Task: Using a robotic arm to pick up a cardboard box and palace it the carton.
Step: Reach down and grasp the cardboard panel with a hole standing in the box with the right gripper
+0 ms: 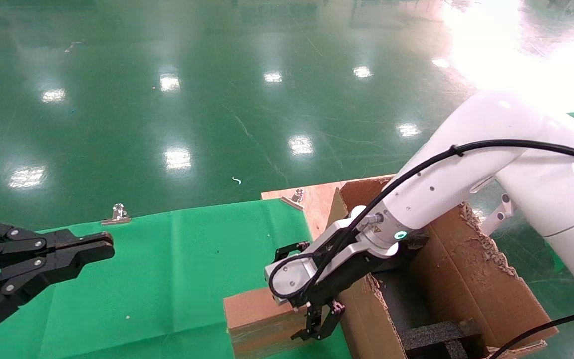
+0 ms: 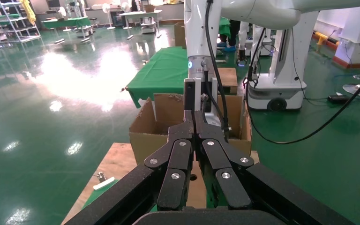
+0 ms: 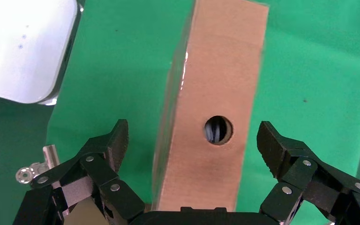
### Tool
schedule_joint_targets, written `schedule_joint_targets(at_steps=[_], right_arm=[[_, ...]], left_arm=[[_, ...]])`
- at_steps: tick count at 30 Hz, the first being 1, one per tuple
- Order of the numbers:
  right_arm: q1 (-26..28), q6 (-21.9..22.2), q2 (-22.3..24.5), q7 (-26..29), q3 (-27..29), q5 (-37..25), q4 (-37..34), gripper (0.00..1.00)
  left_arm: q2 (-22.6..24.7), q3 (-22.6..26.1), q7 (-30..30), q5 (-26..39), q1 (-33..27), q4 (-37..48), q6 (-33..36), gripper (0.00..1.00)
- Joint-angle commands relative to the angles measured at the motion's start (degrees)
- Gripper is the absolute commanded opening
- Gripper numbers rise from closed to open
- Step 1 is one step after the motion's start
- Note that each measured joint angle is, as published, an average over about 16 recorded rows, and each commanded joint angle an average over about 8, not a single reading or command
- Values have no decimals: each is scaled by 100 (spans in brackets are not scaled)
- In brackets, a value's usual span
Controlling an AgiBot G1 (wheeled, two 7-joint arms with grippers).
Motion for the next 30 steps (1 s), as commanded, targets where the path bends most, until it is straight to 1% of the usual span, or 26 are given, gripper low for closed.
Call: schedule_joint_targets(at_steps=[1, 6, 7, 8, 9, 30], right_arm=[[20, 10, -32, -22, -65, -22, -16, 78], [39, 33, -50, -17, -101, -29, -46, 15], [39, 33, -48, -17, -98, -26, -44, 7], [38, 32, -46, -17, -95, -24, -42, 1], [37, 31, -44, -17, -90, -22, -39, 0], [12, 7, -22, -23, -43, -6, -3, 0]], left_arm=[[0, 0, 0, 0, 0, 0, 0, 100], [-1, 0, 0, 2, 1, 1, -1, 100], [-1, 0, 0, 1, 1, 1, -1, 100], [-1, 0, 0, 1, 1, 1, -1, 100], [-1, 0, 0, 0, 1, 1, -1, 100], [-1, 0, 1, -3, 1, 1, -1, 100]])
